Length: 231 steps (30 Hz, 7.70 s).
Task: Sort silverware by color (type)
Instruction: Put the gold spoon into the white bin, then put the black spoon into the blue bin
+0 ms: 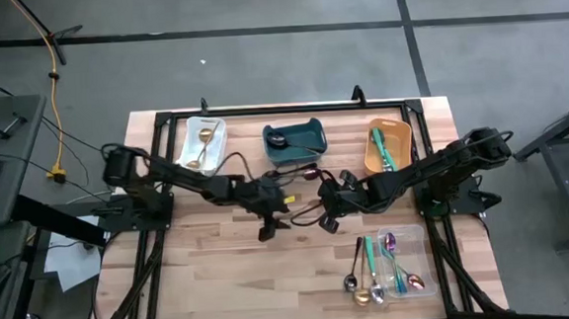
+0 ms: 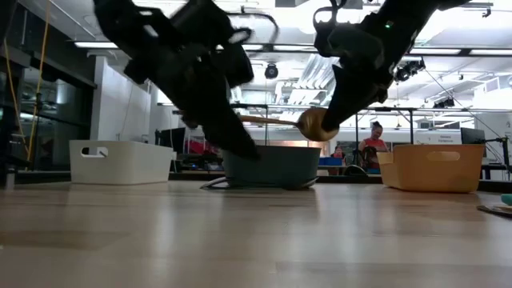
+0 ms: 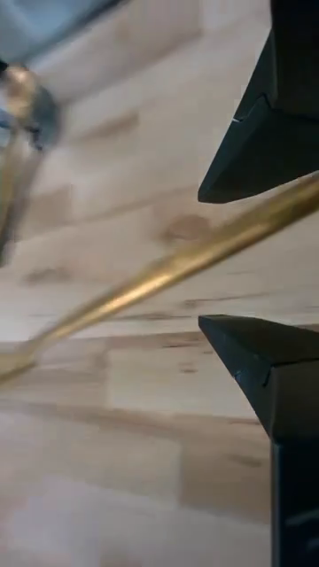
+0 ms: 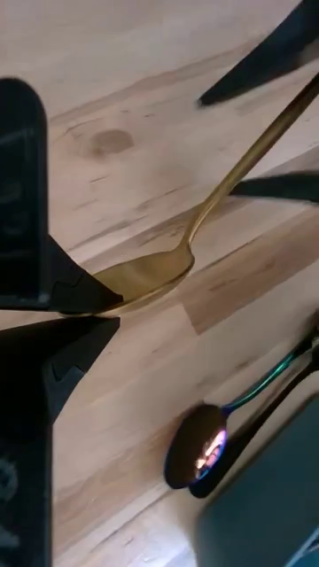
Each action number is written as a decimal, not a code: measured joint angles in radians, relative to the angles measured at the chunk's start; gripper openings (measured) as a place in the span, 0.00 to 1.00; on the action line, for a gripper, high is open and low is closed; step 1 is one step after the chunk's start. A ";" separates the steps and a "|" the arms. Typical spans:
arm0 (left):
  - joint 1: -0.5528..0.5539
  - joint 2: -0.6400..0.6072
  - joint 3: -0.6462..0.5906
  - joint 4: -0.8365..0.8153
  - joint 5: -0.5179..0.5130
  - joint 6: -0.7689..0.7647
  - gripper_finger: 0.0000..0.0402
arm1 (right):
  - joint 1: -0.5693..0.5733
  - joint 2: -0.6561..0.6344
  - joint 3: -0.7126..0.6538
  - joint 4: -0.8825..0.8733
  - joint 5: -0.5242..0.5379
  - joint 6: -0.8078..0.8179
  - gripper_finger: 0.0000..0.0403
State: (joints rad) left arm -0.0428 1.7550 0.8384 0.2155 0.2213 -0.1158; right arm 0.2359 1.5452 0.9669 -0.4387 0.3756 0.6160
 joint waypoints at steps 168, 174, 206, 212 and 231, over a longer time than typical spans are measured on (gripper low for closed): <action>0.049 -0.156 -0.213 0.073 -0.692 0.075 0.39 | -0.051 -0.220 -0.595 0.886 0.349 0.109 0.31; 0.098 -0.078 -0.154 0.078 -0.703 -0.055 0.34 | -0.060 -0.220 -0.595 0.892 0.348 0.109 0.31; -0.013 0.063 -0.141 0.122 -0.759 -0.230 0.00 | -0.061 -0.220 -0.595 0.900 0.308 0.101 0.31; -0.081 0.058 -0.141 0.104 -0.807 -0.234 0.00 | -0.061 -0.220 -0.595 0.900 0.306 0.101 0.31; -0.063 -0.081 0.143 -0.437 -0.429 0.192 0.21 | -0.061 -0.220 -0.595 0.920 0.308 0.089 0.31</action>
State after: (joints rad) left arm -0.1059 1.6740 0.9818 -0.2211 -0.2073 0.0763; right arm 0.1745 1.3251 0.3717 0.4813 0.6834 0.7050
